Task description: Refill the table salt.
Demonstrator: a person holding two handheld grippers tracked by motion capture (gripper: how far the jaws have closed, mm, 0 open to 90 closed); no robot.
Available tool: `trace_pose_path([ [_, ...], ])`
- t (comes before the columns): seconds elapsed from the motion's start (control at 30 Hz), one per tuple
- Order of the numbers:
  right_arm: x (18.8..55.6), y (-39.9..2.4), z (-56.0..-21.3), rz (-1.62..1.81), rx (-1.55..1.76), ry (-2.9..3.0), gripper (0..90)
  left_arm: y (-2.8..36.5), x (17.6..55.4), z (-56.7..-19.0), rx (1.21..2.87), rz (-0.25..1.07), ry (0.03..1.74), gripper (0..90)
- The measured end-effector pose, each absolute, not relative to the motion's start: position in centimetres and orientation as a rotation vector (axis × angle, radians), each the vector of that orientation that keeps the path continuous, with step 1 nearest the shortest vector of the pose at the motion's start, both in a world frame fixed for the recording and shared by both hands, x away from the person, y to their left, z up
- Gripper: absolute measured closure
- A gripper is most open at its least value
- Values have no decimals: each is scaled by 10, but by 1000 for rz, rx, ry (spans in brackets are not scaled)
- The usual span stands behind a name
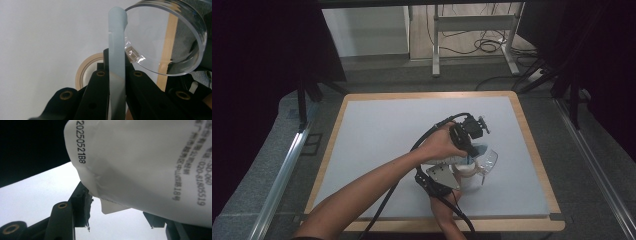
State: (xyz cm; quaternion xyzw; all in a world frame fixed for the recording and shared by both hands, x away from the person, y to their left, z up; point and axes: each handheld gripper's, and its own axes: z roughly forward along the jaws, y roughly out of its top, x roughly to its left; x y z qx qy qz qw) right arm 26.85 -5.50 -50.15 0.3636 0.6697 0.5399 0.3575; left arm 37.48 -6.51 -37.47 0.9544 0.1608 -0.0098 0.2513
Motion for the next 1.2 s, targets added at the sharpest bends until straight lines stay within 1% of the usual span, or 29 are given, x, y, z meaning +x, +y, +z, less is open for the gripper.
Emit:
trace_pose_path([
  [0.5, 265, -58, -509, 1349, 927, 1773, 450, -56, 374, -375, 2549, -50, 440, 900],
  [0.93, 260, -64, -519, 1270, 939, 1843, 412, -37, 371, -374, 2468, -75, 443, 900],
  [1.2, 255, -68, -524, 1221, 894, 1908, 373, -18, 375, -379, 2400, -86, 485, 900],
])
